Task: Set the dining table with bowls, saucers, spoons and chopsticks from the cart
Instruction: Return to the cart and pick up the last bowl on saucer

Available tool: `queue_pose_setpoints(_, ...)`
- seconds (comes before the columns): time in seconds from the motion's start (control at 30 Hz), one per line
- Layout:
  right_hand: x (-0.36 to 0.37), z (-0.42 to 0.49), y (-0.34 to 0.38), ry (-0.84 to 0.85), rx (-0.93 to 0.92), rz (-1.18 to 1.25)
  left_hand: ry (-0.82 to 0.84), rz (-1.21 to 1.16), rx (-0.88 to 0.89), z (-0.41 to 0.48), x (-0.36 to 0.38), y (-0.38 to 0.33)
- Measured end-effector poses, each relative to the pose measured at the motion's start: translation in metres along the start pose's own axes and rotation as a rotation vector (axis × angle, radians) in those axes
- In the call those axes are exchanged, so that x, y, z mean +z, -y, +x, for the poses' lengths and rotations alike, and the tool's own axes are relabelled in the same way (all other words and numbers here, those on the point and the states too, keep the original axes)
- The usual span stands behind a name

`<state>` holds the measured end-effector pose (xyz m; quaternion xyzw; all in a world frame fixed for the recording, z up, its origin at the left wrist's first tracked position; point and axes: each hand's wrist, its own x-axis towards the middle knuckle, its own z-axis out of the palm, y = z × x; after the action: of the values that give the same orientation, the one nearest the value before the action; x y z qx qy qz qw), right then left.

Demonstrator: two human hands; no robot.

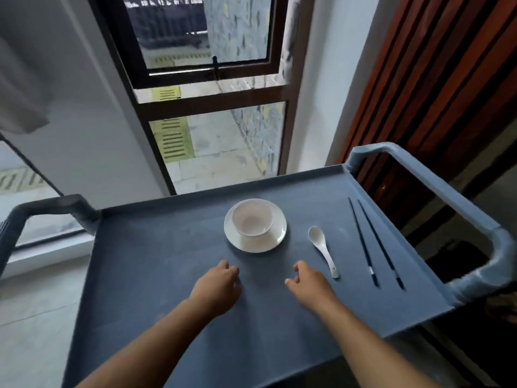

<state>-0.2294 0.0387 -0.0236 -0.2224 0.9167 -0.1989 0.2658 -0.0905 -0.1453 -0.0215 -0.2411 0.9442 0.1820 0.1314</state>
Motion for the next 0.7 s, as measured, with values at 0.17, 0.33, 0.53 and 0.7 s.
queue_pose_setpoints(0.17, -0.013, 0.063, 0.02, -0.015, -0.013, -0.067, -0.074, -0.07, -0.082, 0.058, -0.013, 0.019)
queue_pose_setpoints(0.33, -0.026, 0.109, 0.039, -0.021, 0.021, 0.066, -0.115, -0.252, -0.206, 0.1, -0.029, 0.038)
queue_pose_setpoints(0.53, -0.035, 0.146, 0.045, 0.02, 0.019, 0.017, -0.206, -0.417, -0.284, 0.135, -0.038, 0.047)
queue_pose_setpoints(0.7, -0.035, 0.157, 0.044, 0.008, -0.025, -0.04, -0.274, -0.441, -0.325, 0.148, -0.03, 0.039)
